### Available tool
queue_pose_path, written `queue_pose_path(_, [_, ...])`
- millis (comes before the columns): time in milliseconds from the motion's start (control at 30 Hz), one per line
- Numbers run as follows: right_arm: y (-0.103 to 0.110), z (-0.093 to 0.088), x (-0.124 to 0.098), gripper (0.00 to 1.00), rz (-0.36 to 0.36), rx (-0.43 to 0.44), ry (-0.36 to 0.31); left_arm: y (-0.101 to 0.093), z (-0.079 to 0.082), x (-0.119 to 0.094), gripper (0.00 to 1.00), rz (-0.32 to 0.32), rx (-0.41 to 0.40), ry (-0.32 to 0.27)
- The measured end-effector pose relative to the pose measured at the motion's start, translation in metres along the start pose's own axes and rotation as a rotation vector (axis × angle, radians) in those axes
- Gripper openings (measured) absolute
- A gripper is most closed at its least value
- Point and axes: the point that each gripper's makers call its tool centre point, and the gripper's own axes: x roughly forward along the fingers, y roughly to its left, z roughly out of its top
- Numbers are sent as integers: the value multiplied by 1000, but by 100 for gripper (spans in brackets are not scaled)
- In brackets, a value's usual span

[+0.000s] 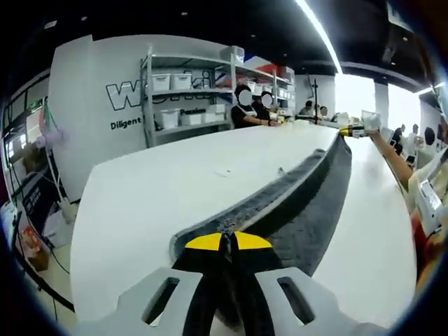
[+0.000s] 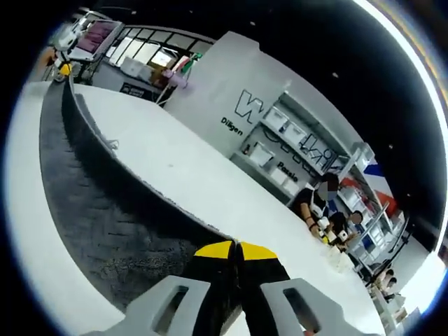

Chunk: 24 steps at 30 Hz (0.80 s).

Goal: Fold the towel on the table until its edges align and the towel forms a compact rectangular stack.

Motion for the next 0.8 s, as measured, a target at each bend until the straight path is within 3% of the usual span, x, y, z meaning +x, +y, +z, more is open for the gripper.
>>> queue_pose_path(300, [-2,10,18,0,-27,-46,9,15,5,13,4,22,3,-2])
queue_pose_path(567, [-4,7,30,0,-55,-76,12,24,15,21,4,37,1,-34])
queue_pose_path(800, [7,-6,46,0,-47,-109,40,28,0,38,4,59,28,9])
